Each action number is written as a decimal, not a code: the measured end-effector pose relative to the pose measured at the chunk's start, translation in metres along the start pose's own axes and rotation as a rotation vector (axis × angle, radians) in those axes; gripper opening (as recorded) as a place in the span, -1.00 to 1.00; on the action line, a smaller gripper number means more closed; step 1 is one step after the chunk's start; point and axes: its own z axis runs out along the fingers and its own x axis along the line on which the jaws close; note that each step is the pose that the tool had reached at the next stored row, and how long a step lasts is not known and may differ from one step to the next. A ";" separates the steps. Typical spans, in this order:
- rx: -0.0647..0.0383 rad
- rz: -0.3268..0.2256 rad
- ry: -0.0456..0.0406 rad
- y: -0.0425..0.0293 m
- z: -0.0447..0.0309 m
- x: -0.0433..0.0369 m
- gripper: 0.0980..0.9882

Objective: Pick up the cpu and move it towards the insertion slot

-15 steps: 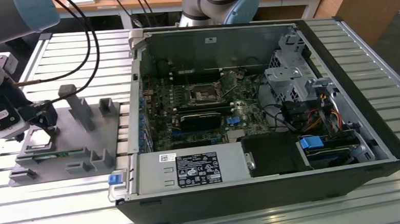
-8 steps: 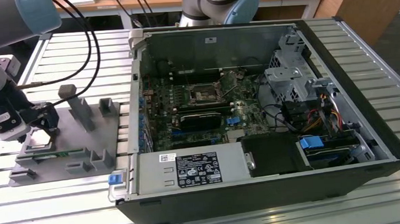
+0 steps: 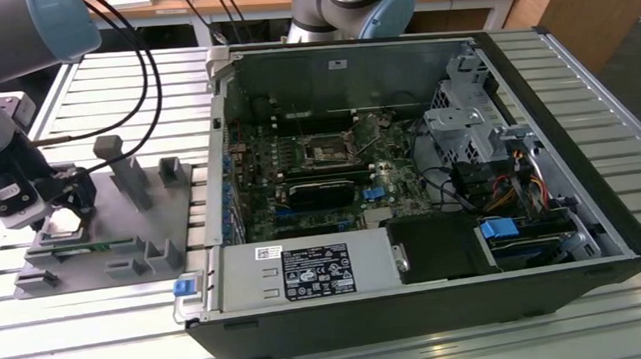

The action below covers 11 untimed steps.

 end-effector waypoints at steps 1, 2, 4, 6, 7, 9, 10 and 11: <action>0.000 0.000 0.0000 0.0000 0.0000 0.0000 0.37; 0.000 0.000 0.0000 0.0000 0.0001 -0.0001 0.37; 0.000 0.000 -0.0002 0.0000 0.0002 -0.0001 0.33; 0.000 0.000 -0.0002 0.0000 0.0003 -0.0001 0.19; 0.000 0.000 -0.0001 0.0000 0.0003 -0.0001 0.19; 0.000 0.000 -0.0002 0.0000 0.0004 -0.0001 0.03; 0.000 0.000 -0.0003 0.0000 0.0004 -0.0001 0.03; 0.000 0.000 -0.0004 0.0000 0.0004 -0.0001 0.03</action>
